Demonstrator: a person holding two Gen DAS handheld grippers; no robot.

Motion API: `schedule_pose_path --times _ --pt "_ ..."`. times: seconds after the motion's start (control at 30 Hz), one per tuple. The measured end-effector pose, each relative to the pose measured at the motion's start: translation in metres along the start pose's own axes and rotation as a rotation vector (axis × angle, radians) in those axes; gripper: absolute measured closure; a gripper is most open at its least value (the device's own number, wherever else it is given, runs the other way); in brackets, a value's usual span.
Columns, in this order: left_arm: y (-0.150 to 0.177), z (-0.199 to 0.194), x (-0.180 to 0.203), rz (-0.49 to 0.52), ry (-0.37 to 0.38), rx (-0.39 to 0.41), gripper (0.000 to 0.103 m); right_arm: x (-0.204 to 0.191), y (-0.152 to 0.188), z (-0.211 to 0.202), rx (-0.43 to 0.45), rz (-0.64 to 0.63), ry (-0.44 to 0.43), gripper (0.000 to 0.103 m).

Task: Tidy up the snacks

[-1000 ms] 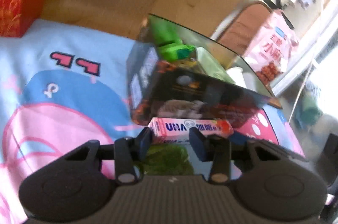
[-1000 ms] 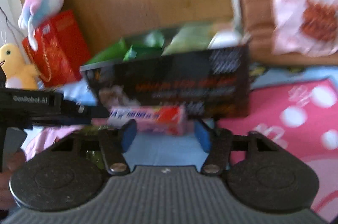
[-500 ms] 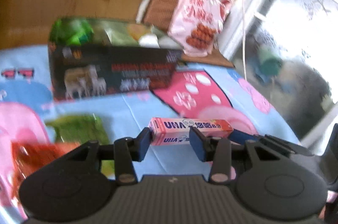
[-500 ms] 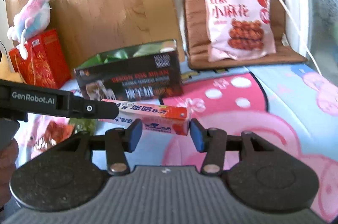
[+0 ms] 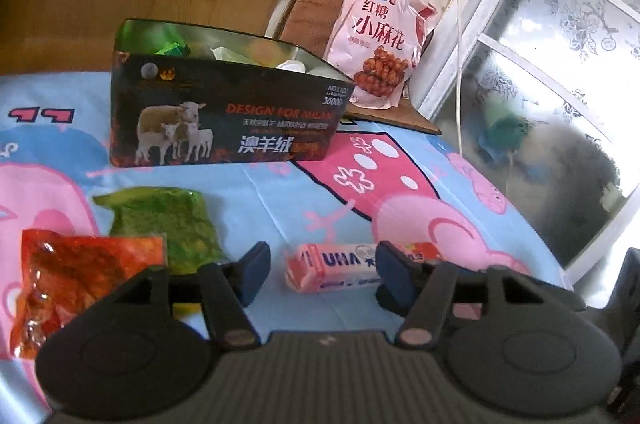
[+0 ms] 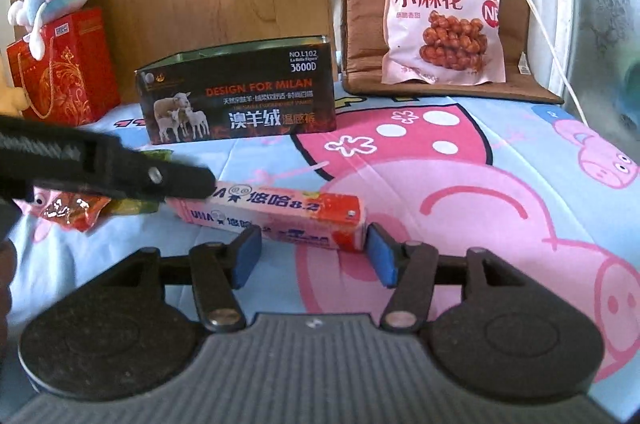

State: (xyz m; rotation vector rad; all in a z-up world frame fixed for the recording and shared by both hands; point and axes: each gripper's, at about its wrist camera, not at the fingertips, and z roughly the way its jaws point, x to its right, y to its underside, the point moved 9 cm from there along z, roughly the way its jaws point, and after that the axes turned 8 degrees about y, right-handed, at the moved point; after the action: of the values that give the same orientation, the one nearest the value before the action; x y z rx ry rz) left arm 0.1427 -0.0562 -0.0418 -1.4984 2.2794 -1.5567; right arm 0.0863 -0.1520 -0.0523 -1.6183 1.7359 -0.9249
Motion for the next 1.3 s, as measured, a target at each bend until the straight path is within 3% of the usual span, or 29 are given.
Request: schedule_pose_path --times 0.17,0.6,0.83,1.3 --pt "0.004 0.007 -0.005 -0.030 0.006 -0.037 0.044 -0.007 0.001 0.001 -0.012 -0.035 -0.031 0.021" --pt "0.003 0.004 -0.010 -0.052 -0.006 -0.025 0.042 0.000 -0.001 -0.008 0.035 -0.022 0.028 0.021" --pt "0.003 0.003 -0.010 -0.041 -0.009 -0.014 0.039 0.005 0.003 -0.004 -0.007 0.007 0.017 0.021" --pt "0.004 0.004 -0.007 -0.024 -0.014 -0.012 0.039 0.003 0.005 -0.004 -0.011 0.005 0.032 0.021"
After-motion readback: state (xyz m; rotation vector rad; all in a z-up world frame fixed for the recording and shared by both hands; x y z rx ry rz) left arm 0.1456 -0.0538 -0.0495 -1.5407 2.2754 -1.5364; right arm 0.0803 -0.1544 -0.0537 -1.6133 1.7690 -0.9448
